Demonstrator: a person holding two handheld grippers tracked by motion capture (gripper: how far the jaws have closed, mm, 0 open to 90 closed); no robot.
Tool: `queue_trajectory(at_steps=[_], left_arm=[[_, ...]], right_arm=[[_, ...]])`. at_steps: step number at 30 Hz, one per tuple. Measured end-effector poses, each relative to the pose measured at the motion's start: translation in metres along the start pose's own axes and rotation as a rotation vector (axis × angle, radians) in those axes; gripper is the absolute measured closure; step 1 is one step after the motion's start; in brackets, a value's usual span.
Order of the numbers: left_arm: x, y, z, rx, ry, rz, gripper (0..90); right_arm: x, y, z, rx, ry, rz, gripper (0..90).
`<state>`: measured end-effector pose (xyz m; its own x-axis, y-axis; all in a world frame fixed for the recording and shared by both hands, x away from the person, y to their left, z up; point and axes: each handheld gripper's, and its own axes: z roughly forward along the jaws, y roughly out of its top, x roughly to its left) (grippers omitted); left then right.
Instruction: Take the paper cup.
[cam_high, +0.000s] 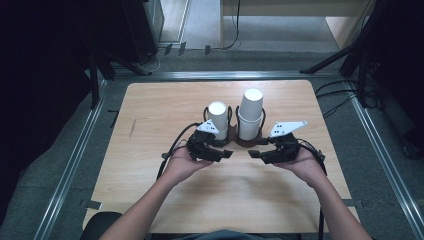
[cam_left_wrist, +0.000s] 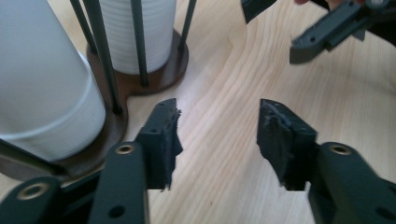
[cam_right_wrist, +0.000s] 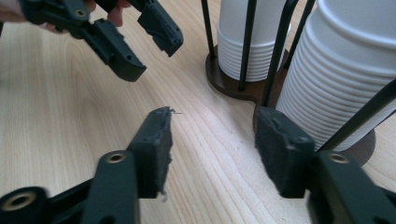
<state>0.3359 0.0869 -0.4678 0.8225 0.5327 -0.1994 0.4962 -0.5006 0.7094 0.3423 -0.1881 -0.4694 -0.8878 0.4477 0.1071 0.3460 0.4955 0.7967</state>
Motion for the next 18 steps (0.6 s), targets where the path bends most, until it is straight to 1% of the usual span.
queue_trajectory(at_steps=[2,3,4,6,7,9,10,12,13,14,15,16,17,18], left_arm=[[-0.0002,0.0001,0.0,0.004,-0.021,-0.012,53.5],[-0.0002,0.0001,0.0,0.004,-0.021,-0.012,53.5],[-0.0011,0.0015,0.0,0.001,-0.019,-0.008,53.9],[-0.0015,0.003,0.0004,-0.009,-0.02,-0.01,54.9],[-0.001,0.0038,0.0008,-0.009,-0.025,-0.011,55.9],[-0.0004,0.005,0.0028,-0.012,-0.023,-0.014,56.2],[0.0,0.0055,0.0039,-0.01,-0.024,-0.013,56.2],[0.0,0.0057,0.0052,-0.012,-0.012,-0.019,56.2],[0.0002,0.0058,0.0055,-0.009,-0.006,-0.025,56.5],[0.0001,0.0059,0.0056,-0.005,0.01,-0.039,57.6],[0.0001,0.0059,0.0056,-0.005,0.01,-0.039,57.9],[0.0012,0.0058,0.0056,-0.001,0.004,-0.051,57.1],[0.0018,0.0055,0.0056,-0.004,-0.001,-0.053,57.1],[0.0026,0.0047,0.0056,-0.009,0.002,-0.055,56.5]], right_arm=[[-0.0009,-0.0014,0.0006,0.008,0.009,0.01,47.4],[-0.0009,-0.0014,0.0006,0.008,0.009,0.01,47.4],[-0.002,-0.0013,0.0021,0.048,0.01,0.025,49.3],[-0.0039,0.0019,0.0025,0.081,0.033,0.063,48.6],[-0.0035,0.0029,0.0011,0.063,0.03,0.061,47.7],[-0.0026,0.0031,-0.0027,0.018,0.029,0.049,47.4],[-0.003,0.0028,-0.0036,0.005,0.026,0.047,47.8],[-0.0036,0.0018,-0.0048,0.011,0.019,0.054,48.1],[-0.0045,0.0015,-0.005,0.021,0.006,0.056,48.0],[-0.0057,0.0017,-0.0048,0.03,0.001,0.064,47.8],[-0.0057,0.0017,-0.0048,0.03,0.001,0.064,47.8],[-0.0084,0.0037,-0.0057,0.025,0.014,0.105,45.1],[-0.0084,0.0037,-0.0057,0.025,0.014,0.105,45.1],[-0.009,0.0059,-0.0061,0.016,-0.009,0.107,41.0]])
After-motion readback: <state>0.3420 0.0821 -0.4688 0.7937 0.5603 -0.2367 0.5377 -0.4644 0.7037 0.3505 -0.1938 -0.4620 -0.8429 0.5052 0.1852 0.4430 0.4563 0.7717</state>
